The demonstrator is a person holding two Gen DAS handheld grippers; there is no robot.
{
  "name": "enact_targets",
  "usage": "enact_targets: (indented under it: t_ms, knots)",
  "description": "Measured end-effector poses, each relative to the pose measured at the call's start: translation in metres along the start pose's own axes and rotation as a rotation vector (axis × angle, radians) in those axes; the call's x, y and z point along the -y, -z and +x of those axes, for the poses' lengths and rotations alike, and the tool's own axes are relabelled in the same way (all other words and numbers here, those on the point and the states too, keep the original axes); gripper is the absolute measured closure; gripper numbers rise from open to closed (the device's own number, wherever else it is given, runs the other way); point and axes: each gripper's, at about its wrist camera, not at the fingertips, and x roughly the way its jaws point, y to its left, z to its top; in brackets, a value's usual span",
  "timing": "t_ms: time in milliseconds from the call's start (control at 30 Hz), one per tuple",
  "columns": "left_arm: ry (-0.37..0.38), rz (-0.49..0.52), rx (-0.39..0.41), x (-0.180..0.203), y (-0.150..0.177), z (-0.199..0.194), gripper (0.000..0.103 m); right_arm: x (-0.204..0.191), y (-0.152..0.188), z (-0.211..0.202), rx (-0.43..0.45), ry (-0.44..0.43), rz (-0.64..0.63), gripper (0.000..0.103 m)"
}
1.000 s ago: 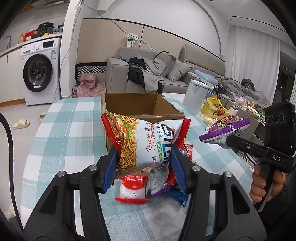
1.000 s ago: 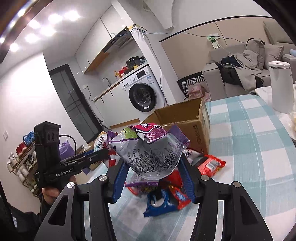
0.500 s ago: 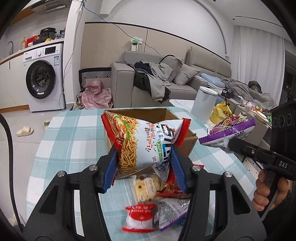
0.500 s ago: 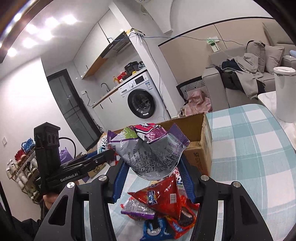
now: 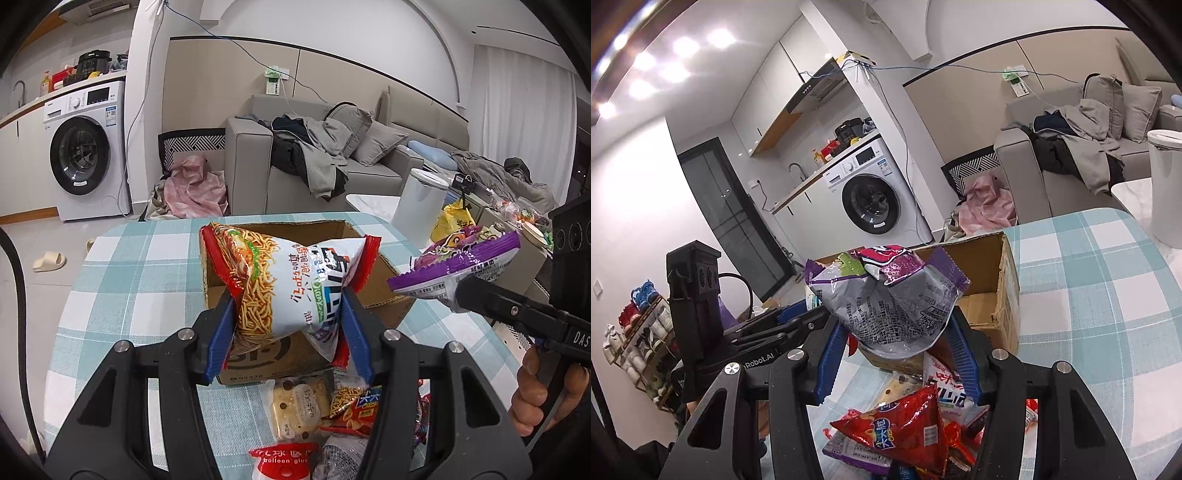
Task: Organize snacks
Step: 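Carry the noodle bag in the left tool and silver bag in the right tool over the box, then open the left tool to drop the noodle bag into the box while the right tool releases the silver bag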
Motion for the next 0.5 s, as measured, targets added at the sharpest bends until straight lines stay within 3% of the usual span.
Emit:
enact_targets:
  t_ms: [500]
  knots:
    - [0.001, -0.029, -0.025, -0.014, -0.012, 0.040, 0.051, 0.016, -0.010, 0.038, -0.061, 0.012, 0.029, 0.048]
